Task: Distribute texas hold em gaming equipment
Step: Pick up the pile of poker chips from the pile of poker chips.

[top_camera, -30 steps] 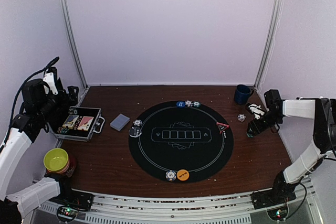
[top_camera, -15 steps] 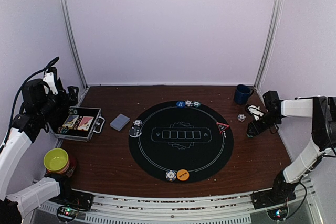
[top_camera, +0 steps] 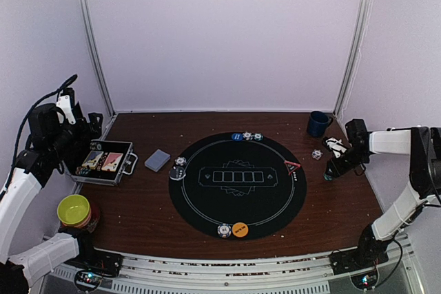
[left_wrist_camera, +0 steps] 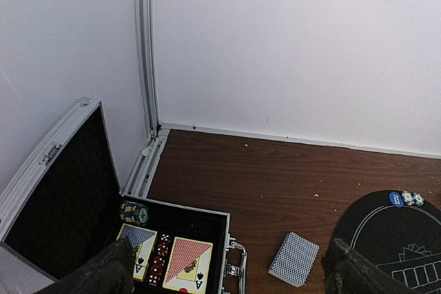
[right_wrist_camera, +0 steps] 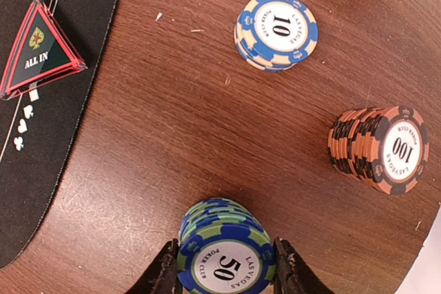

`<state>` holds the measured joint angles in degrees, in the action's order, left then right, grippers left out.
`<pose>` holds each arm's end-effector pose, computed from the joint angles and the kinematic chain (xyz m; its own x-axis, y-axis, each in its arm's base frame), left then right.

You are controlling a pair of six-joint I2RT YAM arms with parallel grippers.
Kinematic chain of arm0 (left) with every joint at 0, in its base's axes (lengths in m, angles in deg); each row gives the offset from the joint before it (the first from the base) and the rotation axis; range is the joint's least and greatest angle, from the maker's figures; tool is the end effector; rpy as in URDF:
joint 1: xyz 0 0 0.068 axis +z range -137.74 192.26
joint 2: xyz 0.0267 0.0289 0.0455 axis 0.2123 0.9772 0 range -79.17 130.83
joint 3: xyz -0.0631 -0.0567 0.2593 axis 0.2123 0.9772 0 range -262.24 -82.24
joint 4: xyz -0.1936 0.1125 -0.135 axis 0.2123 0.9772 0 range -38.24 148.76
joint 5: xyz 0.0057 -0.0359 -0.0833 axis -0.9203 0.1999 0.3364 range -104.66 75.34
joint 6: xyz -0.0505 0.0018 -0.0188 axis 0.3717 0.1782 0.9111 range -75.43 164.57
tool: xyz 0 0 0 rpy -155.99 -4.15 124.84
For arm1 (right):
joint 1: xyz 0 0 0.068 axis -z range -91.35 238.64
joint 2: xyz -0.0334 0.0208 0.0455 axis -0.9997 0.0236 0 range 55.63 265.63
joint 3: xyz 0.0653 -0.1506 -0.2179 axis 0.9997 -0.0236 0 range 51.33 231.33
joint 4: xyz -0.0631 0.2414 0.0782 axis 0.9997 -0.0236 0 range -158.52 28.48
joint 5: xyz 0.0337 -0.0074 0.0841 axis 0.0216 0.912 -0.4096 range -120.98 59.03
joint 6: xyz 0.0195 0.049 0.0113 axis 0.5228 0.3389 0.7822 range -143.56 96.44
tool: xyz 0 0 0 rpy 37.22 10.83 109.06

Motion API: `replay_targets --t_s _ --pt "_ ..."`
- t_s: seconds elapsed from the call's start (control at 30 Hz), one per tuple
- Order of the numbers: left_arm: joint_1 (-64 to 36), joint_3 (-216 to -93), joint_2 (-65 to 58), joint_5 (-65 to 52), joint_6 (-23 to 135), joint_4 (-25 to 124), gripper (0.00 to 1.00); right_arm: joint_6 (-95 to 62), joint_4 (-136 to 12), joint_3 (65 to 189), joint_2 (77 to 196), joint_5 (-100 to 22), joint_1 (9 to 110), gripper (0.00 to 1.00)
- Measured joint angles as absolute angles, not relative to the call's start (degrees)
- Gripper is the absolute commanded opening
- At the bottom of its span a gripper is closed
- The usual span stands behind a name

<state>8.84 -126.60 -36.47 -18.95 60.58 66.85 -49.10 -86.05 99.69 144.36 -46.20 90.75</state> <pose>0.1754 -0.0077 0.3341 -0.2193 -0.2624 -0.9397 -0.0766 0.9648 -0.2515 0.2858 -0.0012 0.1662 -0.7837 -0.3877 -0.4853 -0.4588 0.8880 0.0315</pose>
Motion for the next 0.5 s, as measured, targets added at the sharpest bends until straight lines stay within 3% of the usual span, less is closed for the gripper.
replay_targets --t_s 0.5 --pt "8.9 -126.6 -36.5 -19.0 60.6 66.8 0.98 -49.3 -86.4 99.6 140.2 -46.2 90.8 0.31"
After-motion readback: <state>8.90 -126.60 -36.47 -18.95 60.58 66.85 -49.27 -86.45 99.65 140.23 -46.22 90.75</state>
